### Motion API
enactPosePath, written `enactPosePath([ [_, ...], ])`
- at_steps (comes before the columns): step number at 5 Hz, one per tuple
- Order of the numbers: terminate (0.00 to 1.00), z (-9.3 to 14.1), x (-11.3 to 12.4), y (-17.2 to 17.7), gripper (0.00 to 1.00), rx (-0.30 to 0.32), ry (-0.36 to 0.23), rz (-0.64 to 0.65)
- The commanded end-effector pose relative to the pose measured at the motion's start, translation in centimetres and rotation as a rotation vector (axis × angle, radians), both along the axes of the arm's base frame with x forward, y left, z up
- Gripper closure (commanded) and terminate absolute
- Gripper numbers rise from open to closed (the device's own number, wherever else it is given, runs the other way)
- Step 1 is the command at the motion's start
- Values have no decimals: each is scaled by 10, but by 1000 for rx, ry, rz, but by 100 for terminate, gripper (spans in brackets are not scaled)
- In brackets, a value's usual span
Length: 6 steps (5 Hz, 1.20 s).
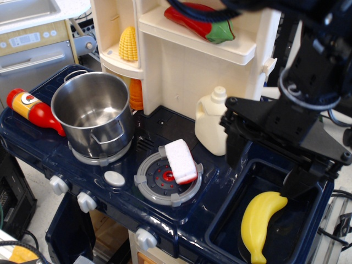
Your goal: Put banana in pot or pan
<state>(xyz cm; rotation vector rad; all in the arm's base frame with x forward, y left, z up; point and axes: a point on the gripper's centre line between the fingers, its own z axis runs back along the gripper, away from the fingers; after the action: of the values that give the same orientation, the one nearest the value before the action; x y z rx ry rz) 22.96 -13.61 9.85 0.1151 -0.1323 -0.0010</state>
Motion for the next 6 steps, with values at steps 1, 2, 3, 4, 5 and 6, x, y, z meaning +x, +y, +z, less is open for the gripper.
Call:
enactPosePath([
  [1, 0, -34, 7, -9, 0, -90, -172, 58],
  [2, 0, -46, 12, -12, 0, -50, -168, 49],
  [3, 0, -55, 14, -11, 0, -32, -187, 85],
  [4, 0, -67, 15, -11, 0, -53, -192, 98],
  [5, 0, -78, 13, -11, 0, -67, -210, 155],
  [6, 0, -91, 19, -11, 0, -90, -259, 196],
])
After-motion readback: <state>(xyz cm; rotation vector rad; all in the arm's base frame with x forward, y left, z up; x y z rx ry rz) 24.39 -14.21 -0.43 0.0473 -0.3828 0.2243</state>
